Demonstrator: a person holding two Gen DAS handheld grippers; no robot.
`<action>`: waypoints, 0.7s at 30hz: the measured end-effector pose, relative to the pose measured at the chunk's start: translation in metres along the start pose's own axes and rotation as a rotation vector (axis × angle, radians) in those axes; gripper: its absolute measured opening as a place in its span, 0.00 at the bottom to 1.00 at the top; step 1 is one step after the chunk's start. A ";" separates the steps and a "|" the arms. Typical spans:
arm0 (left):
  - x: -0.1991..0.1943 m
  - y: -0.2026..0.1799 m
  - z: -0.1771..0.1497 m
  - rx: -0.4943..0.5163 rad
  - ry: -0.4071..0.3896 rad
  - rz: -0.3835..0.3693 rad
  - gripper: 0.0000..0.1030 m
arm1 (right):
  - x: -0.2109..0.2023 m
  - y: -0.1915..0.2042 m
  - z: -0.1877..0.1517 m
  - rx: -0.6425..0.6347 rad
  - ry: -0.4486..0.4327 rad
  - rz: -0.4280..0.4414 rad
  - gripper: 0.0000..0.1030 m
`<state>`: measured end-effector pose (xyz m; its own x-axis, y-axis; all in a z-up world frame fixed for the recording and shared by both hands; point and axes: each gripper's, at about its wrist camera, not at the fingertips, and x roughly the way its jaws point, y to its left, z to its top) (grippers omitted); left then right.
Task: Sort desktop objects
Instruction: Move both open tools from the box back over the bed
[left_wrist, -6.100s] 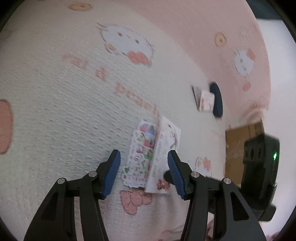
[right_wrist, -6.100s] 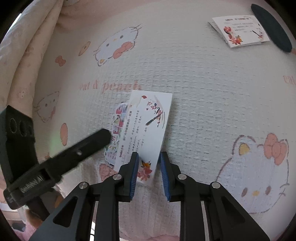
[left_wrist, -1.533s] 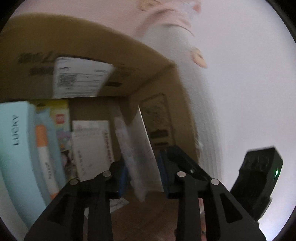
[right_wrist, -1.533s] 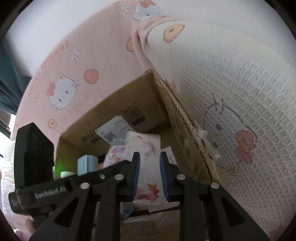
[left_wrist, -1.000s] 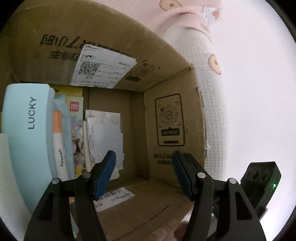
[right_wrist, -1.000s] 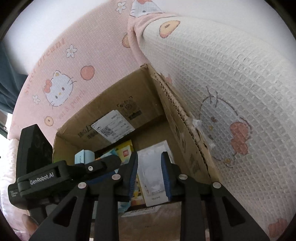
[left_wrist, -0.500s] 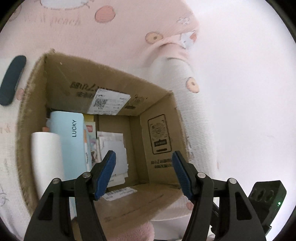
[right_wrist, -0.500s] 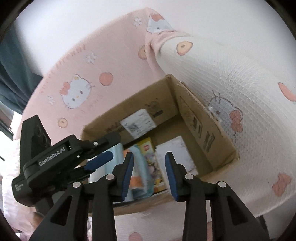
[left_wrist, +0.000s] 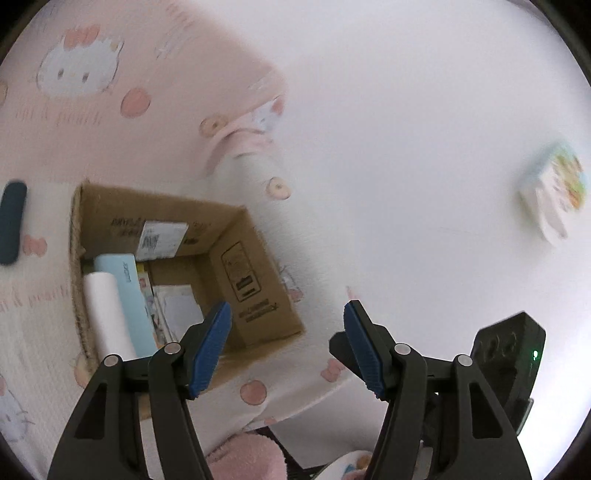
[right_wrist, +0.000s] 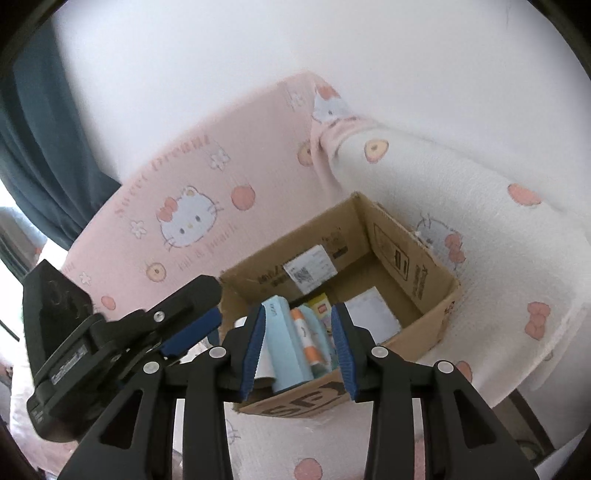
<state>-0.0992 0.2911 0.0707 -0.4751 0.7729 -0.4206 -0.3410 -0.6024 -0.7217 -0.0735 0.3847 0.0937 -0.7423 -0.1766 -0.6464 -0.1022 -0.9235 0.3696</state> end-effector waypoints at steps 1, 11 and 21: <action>-0.011 -0.004 -0.002 0.024 -0.009 -0.002 0.66 | -0.007 0.006 -0.003 -0.005 -0.010 -0.001 0.33; -0.100 0.021 -0.009 0.031 -0.070 0.022 0.66 | -0.067 0.056 -0.048 -0.044 -0.059 0.007 0.33; -0.187 0.059 -0.012 0.060 -0.170 0.092 0.67 | -0.074 0.138 -0.067 -0.153 -0.037 0.056 0.36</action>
<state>-0.0211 0.1133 0.1001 -0.6350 0.6725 -0.3802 -0.3356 -0.6834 -0.6484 0.0113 0.2476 0.1479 -0.7681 -0.2196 -0.6016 0.0404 -0.9541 0.2967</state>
